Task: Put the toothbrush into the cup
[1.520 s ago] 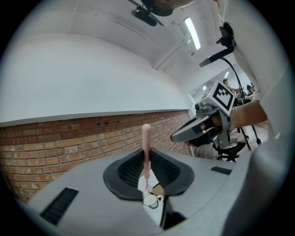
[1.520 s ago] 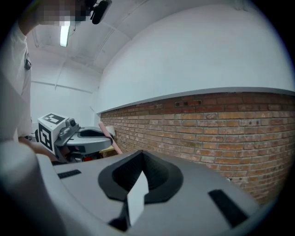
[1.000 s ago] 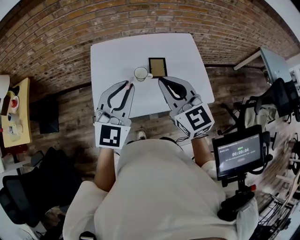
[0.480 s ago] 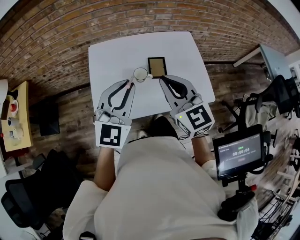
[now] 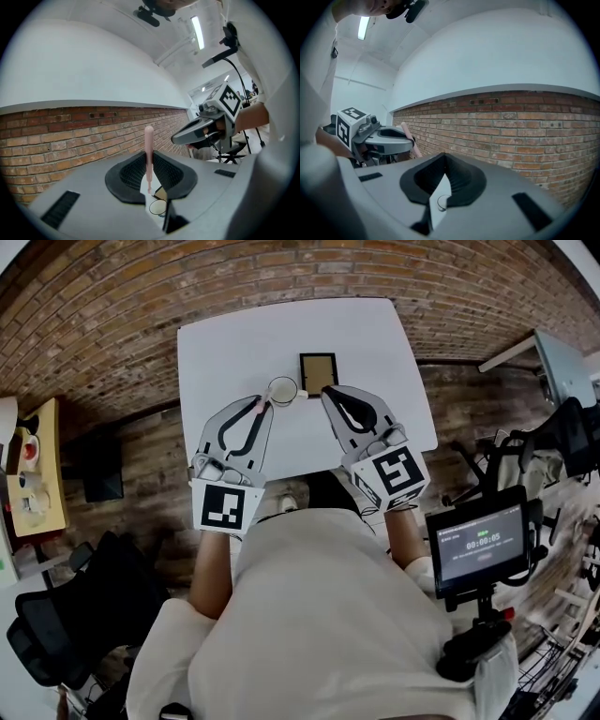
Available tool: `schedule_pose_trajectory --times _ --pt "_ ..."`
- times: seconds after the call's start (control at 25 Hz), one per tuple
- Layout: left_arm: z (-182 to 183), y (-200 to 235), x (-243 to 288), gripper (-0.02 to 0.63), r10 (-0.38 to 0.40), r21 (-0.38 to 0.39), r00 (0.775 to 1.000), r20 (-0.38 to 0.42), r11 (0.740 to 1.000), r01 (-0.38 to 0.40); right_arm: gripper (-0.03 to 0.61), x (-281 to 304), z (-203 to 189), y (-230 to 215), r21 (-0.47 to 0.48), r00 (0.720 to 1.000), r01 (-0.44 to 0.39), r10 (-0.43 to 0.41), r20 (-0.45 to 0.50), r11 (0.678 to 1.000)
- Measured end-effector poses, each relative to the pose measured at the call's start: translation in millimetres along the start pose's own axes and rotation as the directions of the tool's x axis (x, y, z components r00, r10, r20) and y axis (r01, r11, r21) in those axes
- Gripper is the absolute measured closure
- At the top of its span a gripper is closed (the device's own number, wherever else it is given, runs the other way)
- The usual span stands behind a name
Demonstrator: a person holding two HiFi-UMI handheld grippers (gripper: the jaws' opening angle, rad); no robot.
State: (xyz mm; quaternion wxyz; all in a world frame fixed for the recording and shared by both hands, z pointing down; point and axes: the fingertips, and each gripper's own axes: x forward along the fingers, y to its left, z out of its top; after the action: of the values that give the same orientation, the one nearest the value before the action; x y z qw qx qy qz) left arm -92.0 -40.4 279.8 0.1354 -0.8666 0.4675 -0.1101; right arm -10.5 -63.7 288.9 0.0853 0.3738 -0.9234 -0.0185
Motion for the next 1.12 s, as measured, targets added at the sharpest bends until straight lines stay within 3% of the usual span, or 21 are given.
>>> schedule_pose_trajectory --times 0.32,1.12 --pt "-25.3 9.0 53.5 0.561 -0.011 -0.044 0.999 -0.050 0.999 0.009 0.575 31.2 -30.4 -46.5 0.039 0.998 -0.007 0.010 -0.063 0.999" --pt "-44.2 -0.5 68.0 0.561 -0.045 -0.074 0.995 -0.086 0.997 0.039 0.575 36.4 -51.9 -49.2 0.081 0.994 -0.027 0.036 -0.106 0.996"
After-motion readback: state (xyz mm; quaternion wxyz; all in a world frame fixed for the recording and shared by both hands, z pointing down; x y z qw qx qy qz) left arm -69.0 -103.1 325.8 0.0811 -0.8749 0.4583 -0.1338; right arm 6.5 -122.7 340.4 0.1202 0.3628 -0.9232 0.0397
